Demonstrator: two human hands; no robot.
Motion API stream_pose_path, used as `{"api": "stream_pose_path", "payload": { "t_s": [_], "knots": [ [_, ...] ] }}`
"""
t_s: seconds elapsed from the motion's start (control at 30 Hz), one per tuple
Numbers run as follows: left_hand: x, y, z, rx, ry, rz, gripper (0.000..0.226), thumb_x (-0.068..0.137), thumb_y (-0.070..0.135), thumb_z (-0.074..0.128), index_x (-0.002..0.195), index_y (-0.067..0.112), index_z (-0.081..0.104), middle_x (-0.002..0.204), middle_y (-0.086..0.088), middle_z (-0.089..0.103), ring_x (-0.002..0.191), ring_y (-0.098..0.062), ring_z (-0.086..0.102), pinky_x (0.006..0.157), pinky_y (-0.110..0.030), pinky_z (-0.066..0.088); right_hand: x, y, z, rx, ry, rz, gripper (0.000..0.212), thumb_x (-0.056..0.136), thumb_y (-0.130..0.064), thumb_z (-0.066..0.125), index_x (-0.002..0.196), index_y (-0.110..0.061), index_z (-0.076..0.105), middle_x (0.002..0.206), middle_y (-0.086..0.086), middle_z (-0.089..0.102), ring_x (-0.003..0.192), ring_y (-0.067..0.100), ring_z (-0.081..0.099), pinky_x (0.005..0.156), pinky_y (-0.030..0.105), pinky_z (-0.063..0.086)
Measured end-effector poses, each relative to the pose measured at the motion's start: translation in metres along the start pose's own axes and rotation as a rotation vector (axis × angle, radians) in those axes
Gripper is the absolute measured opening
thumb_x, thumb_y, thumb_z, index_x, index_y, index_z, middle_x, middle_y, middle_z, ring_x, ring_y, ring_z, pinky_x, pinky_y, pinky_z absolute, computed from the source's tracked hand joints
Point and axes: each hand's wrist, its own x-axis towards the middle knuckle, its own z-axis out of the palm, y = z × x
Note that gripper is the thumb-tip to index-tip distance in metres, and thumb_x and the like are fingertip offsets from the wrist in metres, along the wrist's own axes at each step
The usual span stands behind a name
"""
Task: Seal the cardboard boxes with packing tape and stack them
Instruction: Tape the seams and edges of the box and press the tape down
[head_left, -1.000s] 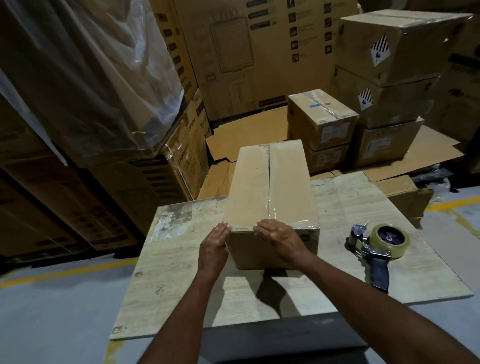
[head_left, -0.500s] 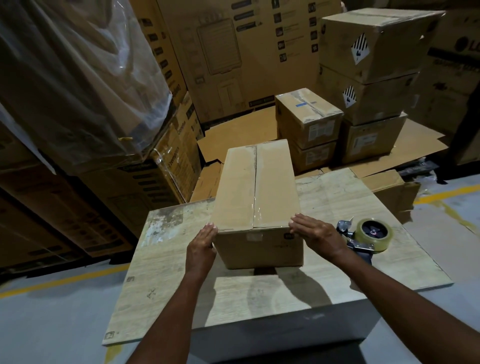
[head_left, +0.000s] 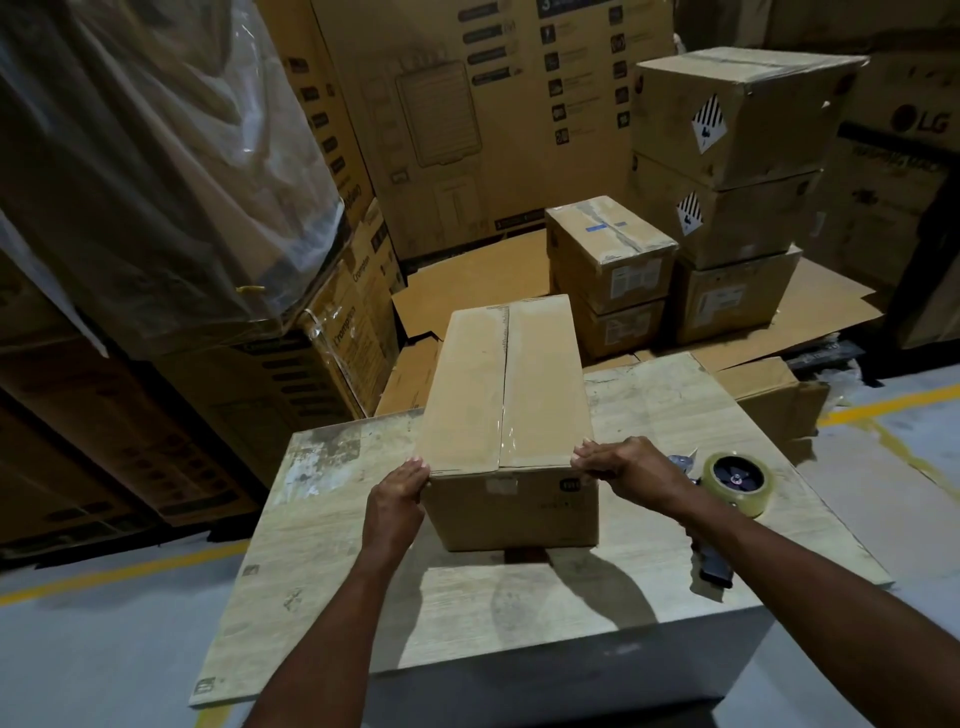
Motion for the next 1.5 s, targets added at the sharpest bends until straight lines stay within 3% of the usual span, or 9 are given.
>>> {"api": "stream_pose_path", "payload": {
  "t_s": [0.23, 0.37, 0.53, 0.67, 0.83, 0.93, 1.13, 1.4, 1.5],
  "knots": [
    [0.007, 0.000, -0.007, 0.067, -0.021, 0.070, 0.059, 0.053, -0.029, 0.073, 0.102, 0.004, 0.080, 0.106, -0.019, 0.076, 0.101, -0.033, 0.075, 0.089, -0.052, 0.059, 0.002, -0.011, 0.002, 0.000, -0.006, 0.061, 0.035, 0.085, 0.010, 0.075, 0.115, -0.007, 0.078, 0.123, 0.016, 0.069, 0.118, 0.020, 0.068, 0.108, 0.021, 0.039],
    [0.005, -0.014, -0.018, 0.157, -0.016, 0.188, 0.068, 0.041, -0.031, 0.073, 0.098, 0.006, 0.081, 0.102, -0.017, 0.077, 0.094, -0.032, 0.076, 0.077, -0.048, 0.064, 0.004, -0.026, 0.004, -0.048, -0.064, 0.011, 0.030, 0.086, 0.005, 0.078, 0.113, -0.007, 0.078, 0.121, 0.015, 0.071, 0.115, 0.020, 0.070, 0.107, 0.022, 0.040],
    [-0.002, -0.022, -0.021, 0.202, -0.018, 0.018, 0.058, 0.060, -0.019, 0.075, 0.113, 0.005, 0.076, 0.121, -0.016, 0.072, 0.113, -0.034, 0.069, 0.095, -0.047, 0.057, 0.016, -0.033, 0.006, -0.069, -0.208, -0.030, 0.031, 0.100, -0.010, 0.063, 0.126, -0.025, 0.072, 0.119, 0.000, 0.076, 0.104, 0.015, 0.072, 0.093, 0.030, 0.058],
    [-0.009, -0.003, -0.010, 0.220, -0.028, 0.019, 0.046, 0.082, 0.020, 0.073, 0.126, 0.008, 0.069, 0.136, -0.013, 0.064, 0.132, -0.031, 0.057, 0.117, -0.050, 0.038, 0.027, -0.017, 0.002, -0.137, -0.169, 0.095, 0.051, 0.103, -0.001, 0.051, 0.149, -0.022, 0.055, 0.153, 0.003, 0.054, 0.137, 0.022, 0.054, 0.112, 0.036, 0.045],
    [0.001, 0.061, 0.008, 0.218, -0.244, 0.112, 0.075, 0.090, 0.060, 0.037, 0.151, 0.017, 0.048, 0.162, -0.007, 0.037, 0.153, -0.022, 0.027, 0.128, -0.042, 0.005, 0.038, -0.005, 0.003, -0.216, -0.293, 0.109, 0.088, 0.087, 0.024, 0.042, 0.160, -0.026, 0.037, 0.168, -0.002, 0.028, 0.156, 0.017, 0.024, 0.121, 0.038, 0.035],
    [0.004, 0.101, 0.024, 0.250, -0.371, 0.093, 0.092, 0.088, 0.078, 0.024, 0.161, 0.022, 0.028, 0.170, -0.003, 0.017, 0.157, -0.016, 0.008, 0.128, -0.041, -0.007, 0.039, -0.001, 0.000, -0.195, -0.324, 0.133, 0.099, 0.081, 0.028, 0.039, 0.162, -0.030, 0.032, 0.170, -0.007, 0.022, 0.157, 0.013, 0.020, 0.122, 0.035, 0.032],
    [0.014, 0.154, 0.049, 0.199, -0.381, -0.010, 0.121, 0.072, 0.100, 0.017, 0.162, 0.019, 0.024, 0.171, -0.007, 0.012, 0.158, -0.021, 0.002, 0.127, -0.044, -0.007, 0.030, 0.005, -0.004, -0.233, -0.283, 0.188, 0.095, 0.082, 0.026, 0.045, 0.159, -0.029, 0.038, 0.167, -0.007, 0.029, 0.151, 0.018, 0.035, 0.115, 0.033, 0.039],
    [0.021, 0.149, 0.051, 0.222, -0.425, -0.025, 0.109, 0.079, 0.086, 0.036, 0.162, 0.017, 0.024, 0.170, -0.010, 0.012, 0.158, -0.024, 0.005, 0.126, -0.040, -0.005, 0.009, 0.023, -0.013, -0.338, -0.185, 0.252, 0.084, 0.088, 0.022, 0.049, 0.159, -0.020, 0.037, 0.166, 0.003, 0.034, 0.151, 0.025, 0.036, 0.119, 0.039, 0.038],
    [0.018, 0.123, 0.044, 0.198, -0.420, 0.013, 0.115, 0.070, 0.090, 0.031, 0.159, 0.015, 0.033, 0.169, -0.010, 0.021, 0.157, -0.023, 0.013, 0.128, -0.038, 0.002, 0.015, 0.014, -0.012, -0.380, -0.157, 0.146, 0.070, 0.091, 0.013, 0.061, 0.155, -0.009, 0.043, 0.157, 0.014, 0.047, 0.140, 0.036, 0.049, 0.108, 0.048, 0.047]
  ]
}}
